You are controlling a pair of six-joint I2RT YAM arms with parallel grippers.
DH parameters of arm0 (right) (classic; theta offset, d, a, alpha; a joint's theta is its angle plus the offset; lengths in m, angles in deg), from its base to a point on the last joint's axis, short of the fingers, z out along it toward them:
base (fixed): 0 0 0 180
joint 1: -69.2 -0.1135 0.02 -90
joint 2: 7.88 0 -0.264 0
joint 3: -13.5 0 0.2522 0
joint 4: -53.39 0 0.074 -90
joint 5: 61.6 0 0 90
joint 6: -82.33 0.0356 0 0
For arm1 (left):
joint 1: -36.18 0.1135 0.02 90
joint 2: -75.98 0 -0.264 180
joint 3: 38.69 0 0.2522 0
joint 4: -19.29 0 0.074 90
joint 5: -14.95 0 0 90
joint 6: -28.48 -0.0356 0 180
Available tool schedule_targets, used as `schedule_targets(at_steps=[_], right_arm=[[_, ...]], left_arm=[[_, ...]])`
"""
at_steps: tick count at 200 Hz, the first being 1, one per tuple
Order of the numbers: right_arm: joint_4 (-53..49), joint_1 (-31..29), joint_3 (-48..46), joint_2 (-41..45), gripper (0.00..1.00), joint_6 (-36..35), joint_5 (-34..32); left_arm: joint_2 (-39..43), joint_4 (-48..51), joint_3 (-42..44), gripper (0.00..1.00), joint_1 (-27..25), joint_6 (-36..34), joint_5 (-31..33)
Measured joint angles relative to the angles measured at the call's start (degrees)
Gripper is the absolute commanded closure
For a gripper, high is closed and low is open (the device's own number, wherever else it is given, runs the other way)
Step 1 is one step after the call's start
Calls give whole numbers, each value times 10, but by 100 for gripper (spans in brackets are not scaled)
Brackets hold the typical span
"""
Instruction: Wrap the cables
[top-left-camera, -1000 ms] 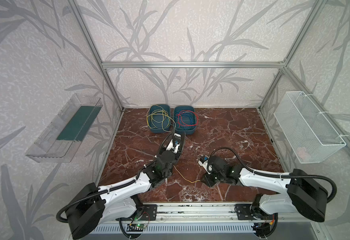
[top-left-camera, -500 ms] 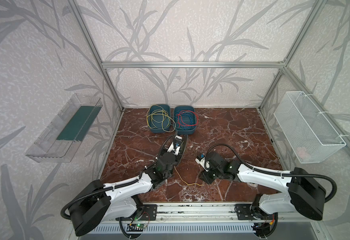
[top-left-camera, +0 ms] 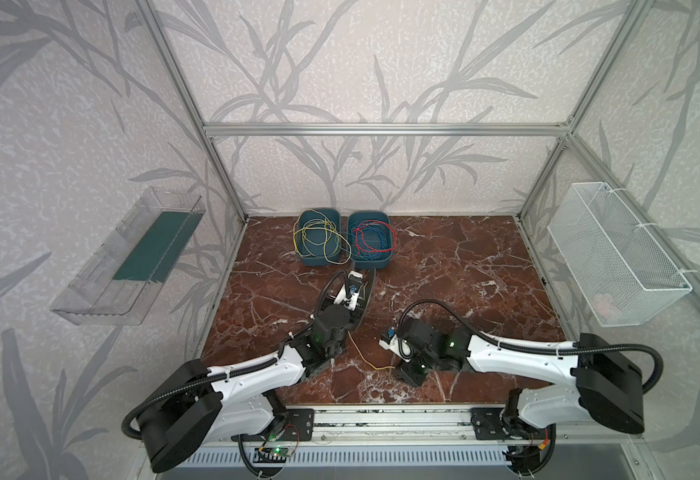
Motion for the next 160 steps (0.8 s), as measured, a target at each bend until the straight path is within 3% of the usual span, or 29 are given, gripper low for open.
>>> schedule_targets(at_steps=[51,97,116,160], right_arm=[[0,-2,4,-13,100,-6,-11],[0,-5,3,4,100,0,-13],[1,-8,-3,32,100,9,-13],[1,-78,-5,70,100,39,-31]], left_arm=[[0,0,0,100,0,1,0],[6,7,0,100,0,5,-3],[32,58,-13,100,0,18,-4],[62,133,-156,100,0,12,17]])
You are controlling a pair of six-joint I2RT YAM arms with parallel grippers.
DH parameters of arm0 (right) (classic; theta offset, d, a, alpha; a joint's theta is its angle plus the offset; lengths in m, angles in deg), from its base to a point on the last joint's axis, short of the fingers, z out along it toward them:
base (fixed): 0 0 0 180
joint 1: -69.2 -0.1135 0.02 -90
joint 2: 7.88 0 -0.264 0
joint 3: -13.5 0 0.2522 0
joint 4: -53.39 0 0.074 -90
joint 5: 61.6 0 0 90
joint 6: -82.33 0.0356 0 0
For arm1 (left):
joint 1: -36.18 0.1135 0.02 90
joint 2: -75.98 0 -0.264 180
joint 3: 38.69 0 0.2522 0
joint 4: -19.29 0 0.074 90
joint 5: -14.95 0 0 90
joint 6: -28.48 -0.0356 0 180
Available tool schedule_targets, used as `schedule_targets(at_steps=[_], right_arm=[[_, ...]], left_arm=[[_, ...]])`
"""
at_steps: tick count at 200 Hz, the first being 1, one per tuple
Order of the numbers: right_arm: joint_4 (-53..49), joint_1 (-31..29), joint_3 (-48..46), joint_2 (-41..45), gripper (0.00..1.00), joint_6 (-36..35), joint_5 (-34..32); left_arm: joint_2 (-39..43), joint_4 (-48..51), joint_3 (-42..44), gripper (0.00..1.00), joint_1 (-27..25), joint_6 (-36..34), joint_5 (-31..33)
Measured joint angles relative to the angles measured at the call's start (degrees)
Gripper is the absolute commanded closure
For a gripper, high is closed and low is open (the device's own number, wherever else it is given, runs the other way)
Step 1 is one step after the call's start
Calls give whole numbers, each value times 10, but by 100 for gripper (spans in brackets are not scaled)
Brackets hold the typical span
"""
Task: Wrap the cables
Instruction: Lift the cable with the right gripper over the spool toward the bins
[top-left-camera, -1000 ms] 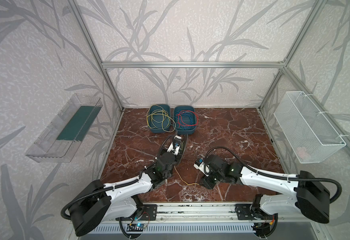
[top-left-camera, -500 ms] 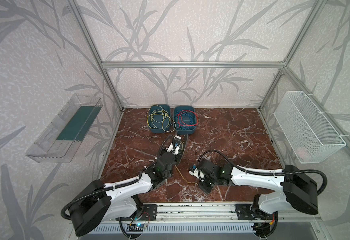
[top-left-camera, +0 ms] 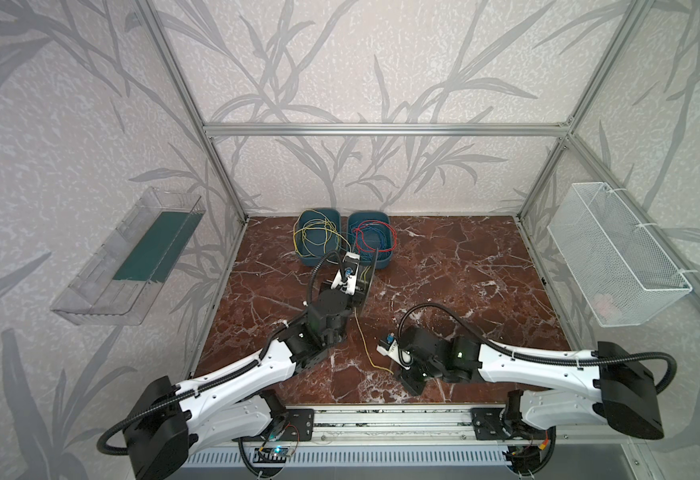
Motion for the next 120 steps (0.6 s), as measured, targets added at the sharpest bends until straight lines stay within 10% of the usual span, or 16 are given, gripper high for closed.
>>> schedule_targets(at_steps=[120], right_arm=[[-60,-114,155,162,100,-5,-186]], left_arm=[[-155,56,-162,100,118,-32,28]])
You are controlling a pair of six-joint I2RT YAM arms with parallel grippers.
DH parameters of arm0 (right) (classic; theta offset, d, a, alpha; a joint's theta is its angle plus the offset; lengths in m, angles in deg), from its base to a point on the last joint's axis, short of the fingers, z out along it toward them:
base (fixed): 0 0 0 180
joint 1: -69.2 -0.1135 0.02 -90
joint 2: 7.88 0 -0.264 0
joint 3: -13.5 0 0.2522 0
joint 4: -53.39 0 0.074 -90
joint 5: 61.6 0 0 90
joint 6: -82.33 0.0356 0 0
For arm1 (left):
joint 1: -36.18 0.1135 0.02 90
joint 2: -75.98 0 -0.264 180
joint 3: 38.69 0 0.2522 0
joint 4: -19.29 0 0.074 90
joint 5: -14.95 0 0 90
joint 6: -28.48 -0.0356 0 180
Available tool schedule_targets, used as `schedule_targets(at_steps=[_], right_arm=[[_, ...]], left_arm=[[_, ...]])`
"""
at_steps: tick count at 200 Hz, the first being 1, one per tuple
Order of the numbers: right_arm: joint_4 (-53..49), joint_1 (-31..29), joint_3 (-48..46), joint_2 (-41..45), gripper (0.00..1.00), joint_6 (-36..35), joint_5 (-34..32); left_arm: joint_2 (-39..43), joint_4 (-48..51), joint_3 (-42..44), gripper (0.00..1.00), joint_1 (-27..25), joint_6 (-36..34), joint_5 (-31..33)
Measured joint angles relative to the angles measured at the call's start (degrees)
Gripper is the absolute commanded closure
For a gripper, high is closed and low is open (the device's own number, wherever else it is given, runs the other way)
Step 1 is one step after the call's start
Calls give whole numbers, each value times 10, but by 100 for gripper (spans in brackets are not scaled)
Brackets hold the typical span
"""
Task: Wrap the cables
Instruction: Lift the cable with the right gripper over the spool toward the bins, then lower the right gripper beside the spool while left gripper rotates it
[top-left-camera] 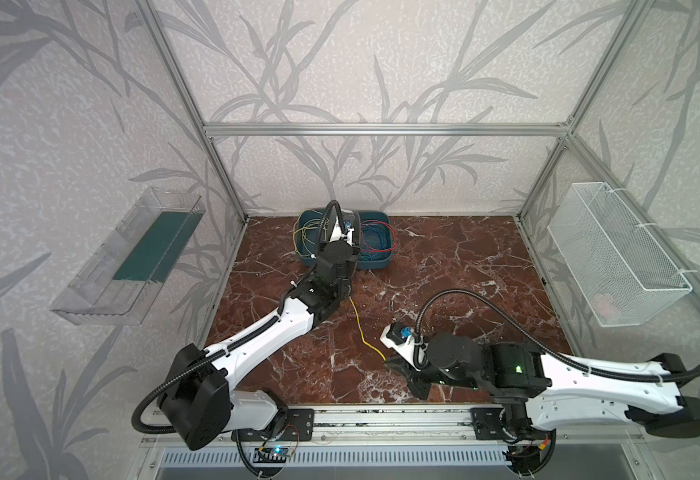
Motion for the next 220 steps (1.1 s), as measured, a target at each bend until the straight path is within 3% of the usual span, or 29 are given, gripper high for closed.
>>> schedule_targets(at_steps=[38,65,96,148,220], right_arm=[[-40,6,81,6,100,-70,-76],[-39,65,134,-2,100,-123,-85],[-25,192,188,-30,100,-160,-39],[6,357,269,-112,100,-183,56],[42,518,284,-220,100,-155,183]], left_arm=[[13,46,4,100,-3,15,-54],[63,92,35,100,-3,33,-89],[116,166,50,100,-14,51,-129],[203,276,69,100,-82,56,-193],[312,361,72,100,-108,57,-251]])
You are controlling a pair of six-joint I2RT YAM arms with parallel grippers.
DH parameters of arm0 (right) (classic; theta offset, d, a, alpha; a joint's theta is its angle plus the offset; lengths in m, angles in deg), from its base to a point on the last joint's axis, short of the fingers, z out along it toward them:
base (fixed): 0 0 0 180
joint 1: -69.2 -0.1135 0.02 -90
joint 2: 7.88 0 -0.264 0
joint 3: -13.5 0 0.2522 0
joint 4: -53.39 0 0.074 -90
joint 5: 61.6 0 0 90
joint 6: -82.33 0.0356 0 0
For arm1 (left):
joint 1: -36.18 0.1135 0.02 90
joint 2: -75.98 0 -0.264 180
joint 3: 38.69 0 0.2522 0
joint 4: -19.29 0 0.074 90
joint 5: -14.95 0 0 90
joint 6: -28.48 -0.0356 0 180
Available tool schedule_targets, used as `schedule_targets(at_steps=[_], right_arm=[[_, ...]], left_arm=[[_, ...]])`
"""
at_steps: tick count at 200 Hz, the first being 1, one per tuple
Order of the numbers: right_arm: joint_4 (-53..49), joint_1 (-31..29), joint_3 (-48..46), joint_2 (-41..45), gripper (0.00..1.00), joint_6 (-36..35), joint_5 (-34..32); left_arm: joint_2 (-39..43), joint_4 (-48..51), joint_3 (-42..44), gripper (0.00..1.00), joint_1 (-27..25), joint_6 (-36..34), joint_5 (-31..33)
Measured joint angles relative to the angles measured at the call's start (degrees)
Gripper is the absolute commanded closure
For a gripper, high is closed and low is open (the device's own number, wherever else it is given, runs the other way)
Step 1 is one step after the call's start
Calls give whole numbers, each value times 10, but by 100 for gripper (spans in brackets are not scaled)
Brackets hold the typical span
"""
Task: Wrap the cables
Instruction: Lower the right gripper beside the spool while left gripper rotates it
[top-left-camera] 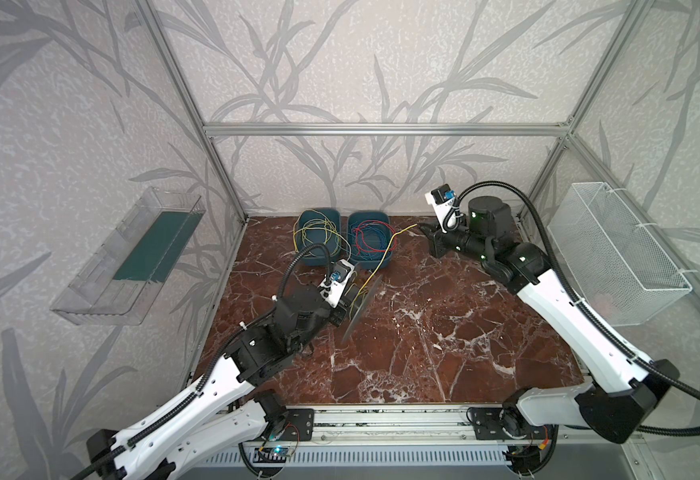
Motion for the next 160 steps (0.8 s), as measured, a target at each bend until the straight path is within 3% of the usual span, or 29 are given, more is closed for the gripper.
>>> schedule_targets(at_steps=[51,120,160], right_arm=[[40,44,-20,-54,100,33,57],[154,50,-142,-96,100,80,72],[227,49,-202,-97,100,111,72]], left_arm=[[23,-4,1,100,0,3,-26],[-3,-22,-38,100,11,25,-42],[-52,-51,-82,100,72,69,-88]])
